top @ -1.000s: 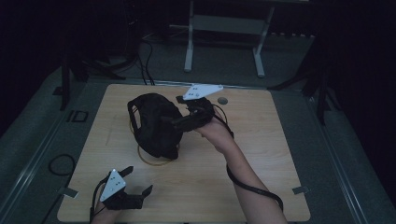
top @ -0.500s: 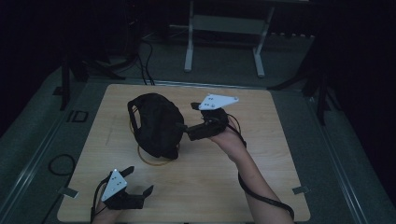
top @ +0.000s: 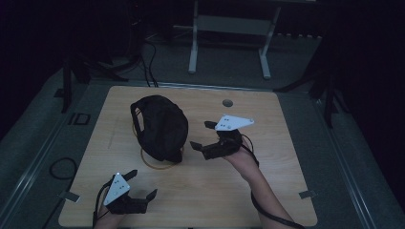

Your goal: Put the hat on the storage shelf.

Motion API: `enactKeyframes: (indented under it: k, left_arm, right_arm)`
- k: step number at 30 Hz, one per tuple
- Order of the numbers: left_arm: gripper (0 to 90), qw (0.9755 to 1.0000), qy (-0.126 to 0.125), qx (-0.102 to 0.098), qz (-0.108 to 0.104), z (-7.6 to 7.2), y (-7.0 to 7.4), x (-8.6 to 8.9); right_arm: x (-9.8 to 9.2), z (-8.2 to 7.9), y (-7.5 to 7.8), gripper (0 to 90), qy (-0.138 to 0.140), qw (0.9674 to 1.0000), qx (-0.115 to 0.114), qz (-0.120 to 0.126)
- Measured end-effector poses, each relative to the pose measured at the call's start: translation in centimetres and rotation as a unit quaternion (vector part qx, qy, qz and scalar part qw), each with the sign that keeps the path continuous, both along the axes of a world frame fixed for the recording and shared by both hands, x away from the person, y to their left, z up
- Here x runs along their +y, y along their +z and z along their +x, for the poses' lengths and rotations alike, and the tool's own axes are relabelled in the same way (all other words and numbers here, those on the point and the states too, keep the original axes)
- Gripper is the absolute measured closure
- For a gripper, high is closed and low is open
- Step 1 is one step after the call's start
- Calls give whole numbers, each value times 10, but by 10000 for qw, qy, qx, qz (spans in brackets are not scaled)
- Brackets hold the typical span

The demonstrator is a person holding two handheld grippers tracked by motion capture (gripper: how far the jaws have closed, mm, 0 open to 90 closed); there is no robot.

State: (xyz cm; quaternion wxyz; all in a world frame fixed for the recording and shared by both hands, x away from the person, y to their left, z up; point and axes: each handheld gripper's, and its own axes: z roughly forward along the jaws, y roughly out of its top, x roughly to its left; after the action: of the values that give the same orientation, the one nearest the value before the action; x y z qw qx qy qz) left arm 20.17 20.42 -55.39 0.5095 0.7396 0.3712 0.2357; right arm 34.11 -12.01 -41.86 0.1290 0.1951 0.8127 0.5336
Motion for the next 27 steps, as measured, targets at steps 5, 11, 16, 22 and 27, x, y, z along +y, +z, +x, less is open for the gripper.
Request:
enactKeyframes:
  k: [5, 11, 16, 22, 27]
  left_arm:
    - [20, 10000, -7, 24, 2, 0, -1, 0]
    - [20, 10000, -12, 44, -2, 1, -1, 0]
    - [20, 10000, -6, 46, -21, 1, -2, 0]
    - [20, 10000, 21, 50, 1, 2, -2, 0]
    - [20, 10000, 19, 55, 19, 2, -2, 0]
  right_arm:
    - [-5, -7, -17, 119, 32, 10000, 32, -81]
    - [-16, -14, -37, 130, -13, 10000, 61, -7]
    - [-27, -17, -55, 129, -11, 9998, 182, 8]
    - [-41, -21, -74, 130, -84, 9995, 301, -59]
    - [-50, -28, -84, 130, -113, 9995, 267, -129]
